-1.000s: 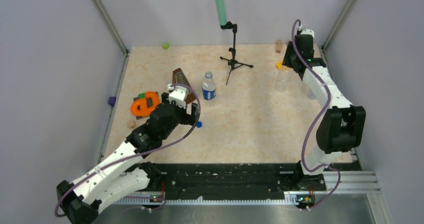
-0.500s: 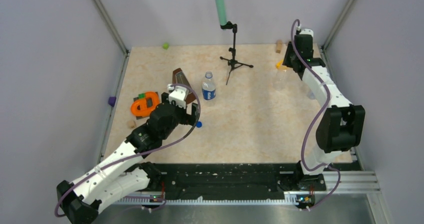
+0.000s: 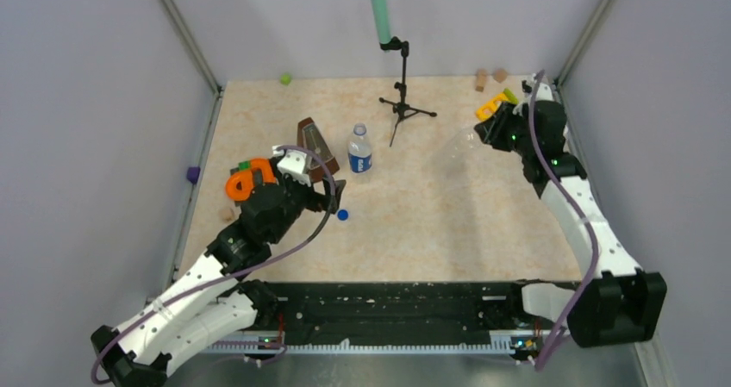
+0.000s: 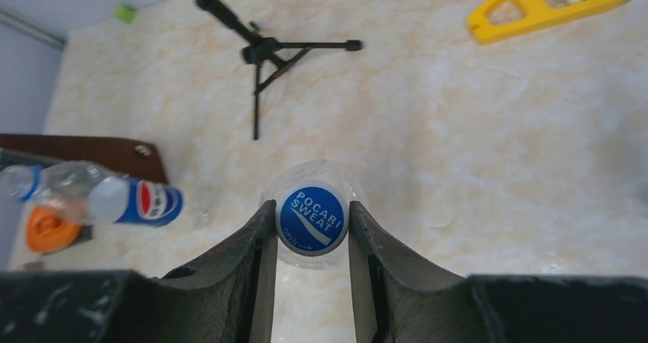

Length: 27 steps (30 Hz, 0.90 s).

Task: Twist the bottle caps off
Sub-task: Pick up the plastic bottle at the center of the board.

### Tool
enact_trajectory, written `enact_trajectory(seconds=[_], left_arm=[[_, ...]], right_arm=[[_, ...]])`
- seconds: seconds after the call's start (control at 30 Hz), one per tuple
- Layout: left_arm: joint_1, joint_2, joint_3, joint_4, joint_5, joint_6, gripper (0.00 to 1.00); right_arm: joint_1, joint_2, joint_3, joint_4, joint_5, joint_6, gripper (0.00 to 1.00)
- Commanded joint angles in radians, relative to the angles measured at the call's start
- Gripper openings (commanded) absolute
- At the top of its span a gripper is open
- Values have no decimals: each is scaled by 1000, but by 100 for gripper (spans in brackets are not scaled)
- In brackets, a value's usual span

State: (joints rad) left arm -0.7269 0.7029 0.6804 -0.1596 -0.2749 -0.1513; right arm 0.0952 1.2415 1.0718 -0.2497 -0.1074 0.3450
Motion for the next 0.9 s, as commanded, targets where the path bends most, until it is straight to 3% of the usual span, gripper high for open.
enact_trajectory(seconds=[0.0,0.13,0.33,0.5,0.63,0.87], left_arm=[[4,-16,-9,132,95,-23,99],[4,-10,1,164,152,-43,99],[4,21,11,242,353,-25,99],[4,109,53,234,513,-11,98],[4,176,79,261,638,-20,96],[4,247,111,283,746,-27,94]], right_arm=[[-12,-170,-129,114,-256,147,1],[-12,-282,-194,76,-369,182,0],[-10,-396,-250,37,-542,233,0],[-5,-427,-327,162,-744,332,0],[35,-440,-390,319,-793,418,0],[174,-376,-370,337,-748,395,0]])
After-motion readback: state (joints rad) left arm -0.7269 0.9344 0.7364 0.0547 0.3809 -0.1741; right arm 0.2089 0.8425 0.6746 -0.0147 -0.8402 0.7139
